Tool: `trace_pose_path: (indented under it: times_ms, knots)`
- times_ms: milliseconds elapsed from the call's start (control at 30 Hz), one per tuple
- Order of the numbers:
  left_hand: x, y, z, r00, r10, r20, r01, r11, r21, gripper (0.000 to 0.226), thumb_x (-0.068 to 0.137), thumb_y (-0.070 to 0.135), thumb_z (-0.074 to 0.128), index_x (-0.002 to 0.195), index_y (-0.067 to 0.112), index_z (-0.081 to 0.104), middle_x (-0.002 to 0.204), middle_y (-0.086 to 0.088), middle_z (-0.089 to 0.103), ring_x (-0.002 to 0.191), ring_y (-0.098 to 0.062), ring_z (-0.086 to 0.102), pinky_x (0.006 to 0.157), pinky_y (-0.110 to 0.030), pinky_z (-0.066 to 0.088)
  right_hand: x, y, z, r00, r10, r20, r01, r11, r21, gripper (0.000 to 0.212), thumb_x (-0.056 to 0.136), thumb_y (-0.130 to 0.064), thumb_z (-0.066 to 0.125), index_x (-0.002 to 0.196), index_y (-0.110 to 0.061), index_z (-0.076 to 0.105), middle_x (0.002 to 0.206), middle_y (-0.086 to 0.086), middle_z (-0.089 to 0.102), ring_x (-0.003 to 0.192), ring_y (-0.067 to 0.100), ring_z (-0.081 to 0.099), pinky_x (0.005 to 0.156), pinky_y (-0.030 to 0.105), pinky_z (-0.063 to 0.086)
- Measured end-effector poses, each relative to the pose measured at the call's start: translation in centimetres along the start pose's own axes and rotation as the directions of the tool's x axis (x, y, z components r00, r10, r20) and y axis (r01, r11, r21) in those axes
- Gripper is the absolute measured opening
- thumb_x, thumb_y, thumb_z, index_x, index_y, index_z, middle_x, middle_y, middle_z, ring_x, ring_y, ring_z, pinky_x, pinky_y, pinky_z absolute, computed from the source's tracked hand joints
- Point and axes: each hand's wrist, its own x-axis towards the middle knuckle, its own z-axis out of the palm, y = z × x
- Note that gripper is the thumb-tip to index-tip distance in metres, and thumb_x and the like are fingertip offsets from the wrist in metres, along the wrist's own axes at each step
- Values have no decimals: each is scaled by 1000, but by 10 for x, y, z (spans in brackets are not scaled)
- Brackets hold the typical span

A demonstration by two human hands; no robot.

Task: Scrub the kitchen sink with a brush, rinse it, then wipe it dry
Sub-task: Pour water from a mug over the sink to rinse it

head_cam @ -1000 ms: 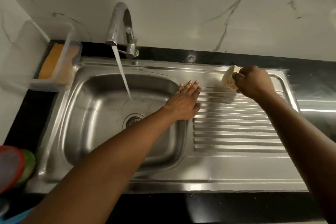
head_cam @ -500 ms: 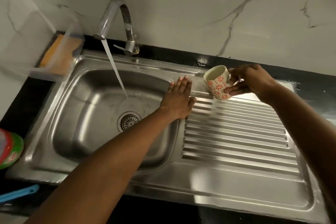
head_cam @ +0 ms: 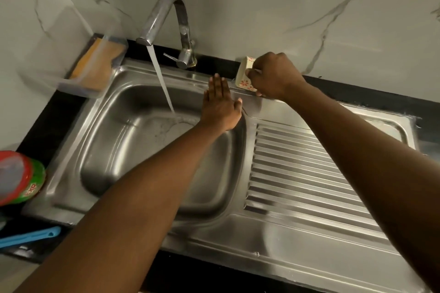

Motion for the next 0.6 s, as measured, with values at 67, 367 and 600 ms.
trace_pose_path:
  times_ms: [67,367,600]
  knots:
    - [-11,-5,4,1000,14,5,-14,1000,-22,82,108,52,27,163,2,-10,171,-20,-18,159,-35,-14,130,-49,3,-2,1,-1,999,23,25,-25,996,81,33,103,-31,56,120,-8,73,115,12,74,91,28,74,76,37,64]
    - [-75,-10,23,885,373,279,-345,927,-147,75,111,44,31,165,17,-14,171,1,-25,157,-14,-22,130,-37,-3,-105,71,-39,920,200,338,-380,667,640,33,107,-25,57,86,-1,66,108,19,76,85,35,79,77,45,67]
    - [-146,-3,25,826,436,358,-374,898,-229,71,112,39,35,166,17,-5,173,3,-20,158,-9,-16,128,-29,-1,-186,68,-17,985,150,88,-162,977,141,25,103,-32,60,99,-15,77,89,9,77,75,27,75,73,40,62]
